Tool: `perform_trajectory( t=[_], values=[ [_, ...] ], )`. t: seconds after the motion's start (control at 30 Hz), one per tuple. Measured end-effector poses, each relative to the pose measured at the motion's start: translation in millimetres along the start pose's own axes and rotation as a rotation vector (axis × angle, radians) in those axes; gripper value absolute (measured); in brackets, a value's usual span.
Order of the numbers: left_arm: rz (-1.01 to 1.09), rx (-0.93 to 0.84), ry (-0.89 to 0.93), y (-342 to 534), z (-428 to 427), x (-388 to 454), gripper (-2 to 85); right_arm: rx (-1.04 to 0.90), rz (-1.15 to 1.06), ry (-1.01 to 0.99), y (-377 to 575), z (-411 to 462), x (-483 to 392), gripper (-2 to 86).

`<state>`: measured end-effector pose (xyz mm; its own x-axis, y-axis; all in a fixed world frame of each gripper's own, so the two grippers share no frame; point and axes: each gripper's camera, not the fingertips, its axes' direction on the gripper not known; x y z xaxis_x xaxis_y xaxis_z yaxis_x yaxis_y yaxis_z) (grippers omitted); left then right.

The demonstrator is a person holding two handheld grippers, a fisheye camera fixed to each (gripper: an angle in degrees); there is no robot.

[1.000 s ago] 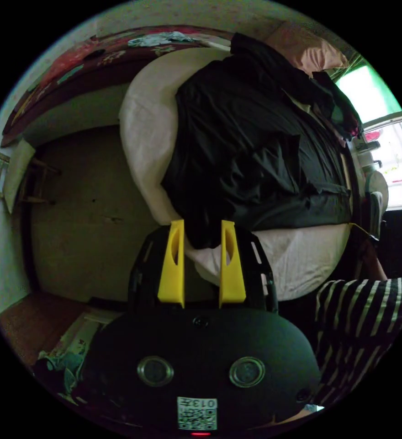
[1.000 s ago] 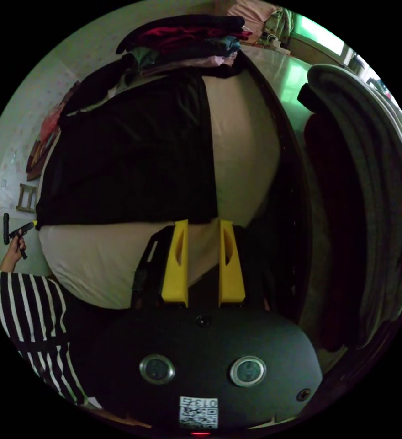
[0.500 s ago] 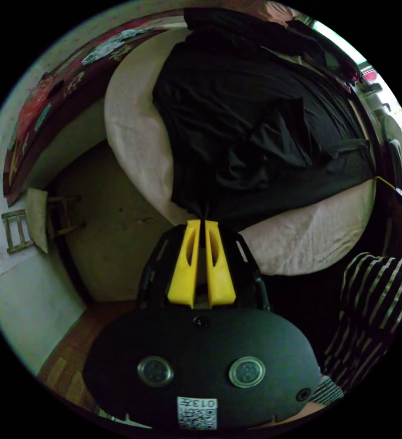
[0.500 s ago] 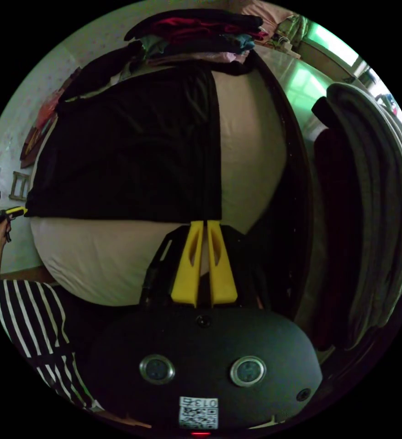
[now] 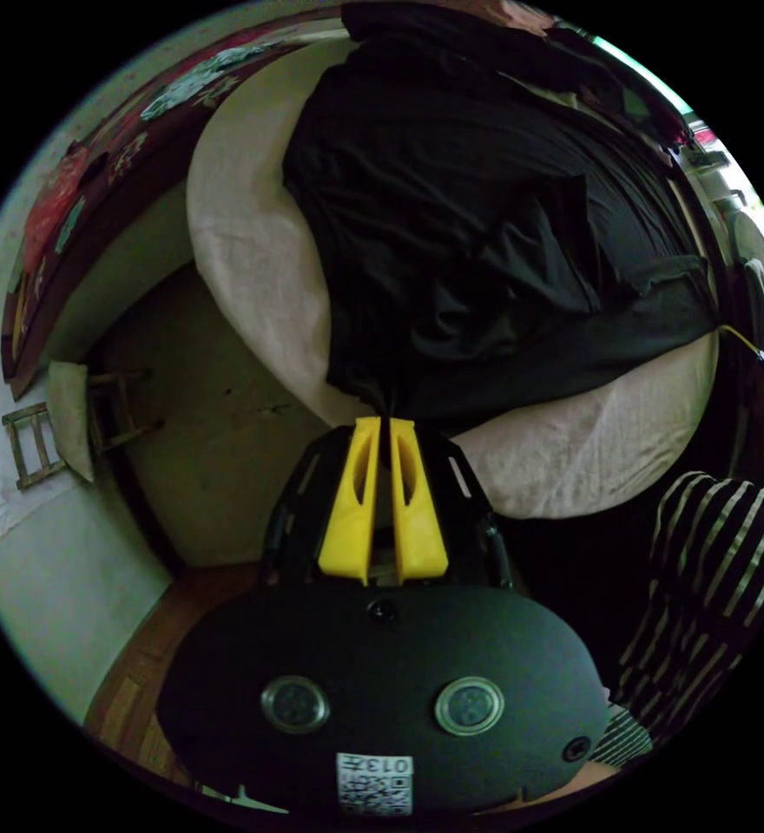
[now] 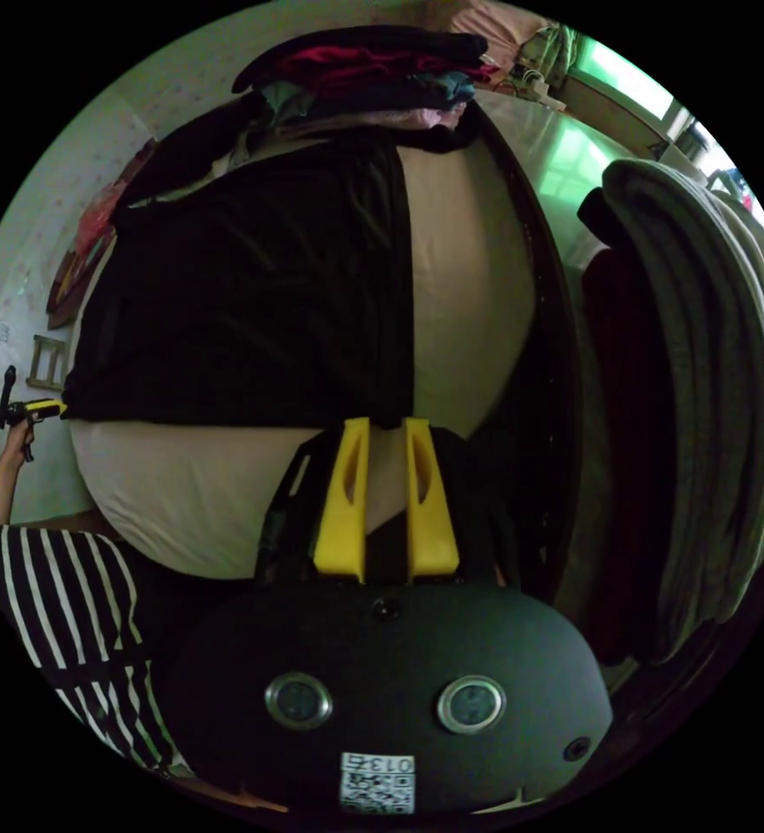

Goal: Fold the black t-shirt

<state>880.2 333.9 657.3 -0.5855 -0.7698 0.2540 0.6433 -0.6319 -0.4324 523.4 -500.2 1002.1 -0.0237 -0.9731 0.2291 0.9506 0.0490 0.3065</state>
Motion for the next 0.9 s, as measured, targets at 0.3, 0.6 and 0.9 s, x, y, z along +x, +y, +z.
perform_trajectory(
  t=[0.3,0.6,0.9],
  values=[
    [-0.029,0.018,0.048,25.6,14.9,-1.5,3.3,-0.058,-0.013,0.147,-27.2,-19.0,-45.7,6.4],
    [-0.04,0.395,0.134,75.7,-16.5,7.4,5.9,0.205,-0.406,-0.018,-108.9,-82.8,-209.7,7.7],
    [0.422,0.396,0.011,36.9,11.9,105.9,9.3,0.156,-0.974,-0.101,-217.0,-67.0,-459.0,8.8]
  ],
)
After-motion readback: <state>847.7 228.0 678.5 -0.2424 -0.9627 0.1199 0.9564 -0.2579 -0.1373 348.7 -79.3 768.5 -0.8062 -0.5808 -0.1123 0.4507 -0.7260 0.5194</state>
